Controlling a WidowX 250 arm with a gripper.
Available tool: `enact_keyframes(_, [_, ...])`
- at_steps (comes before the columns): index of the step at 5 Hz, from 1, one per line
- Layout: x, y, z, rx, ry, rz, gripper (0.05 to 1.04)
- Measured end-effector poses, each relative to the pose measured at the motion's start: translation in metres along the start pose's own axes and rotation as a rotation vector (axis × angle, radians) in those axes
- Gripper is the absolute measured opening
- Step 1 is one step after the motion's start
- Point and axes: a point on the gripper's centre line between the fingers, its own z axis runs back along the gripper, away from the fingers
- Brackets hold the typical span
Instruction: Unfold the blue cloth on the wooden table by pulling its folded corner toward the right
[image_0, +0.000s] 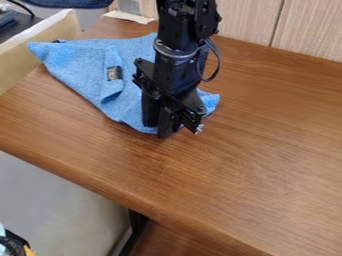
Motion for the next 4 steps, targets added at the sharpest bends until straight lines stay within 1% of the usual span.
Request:
enact_keyframes(1, [-0.001,0.002,0.0,0.0,0.003,0.012,0.781])
enact_keyframes(2, [-0.003,0.005,0.0,-0.024,0.001,0.028,0.997])
enact_keyframes(3, [-0.002,0.008,0.01,-0.01,-0.029,0.037,1.004])
enact_keyframes(4, [-0.004,0.01,0.016,-0.008,-0.037,0.036,1.001])
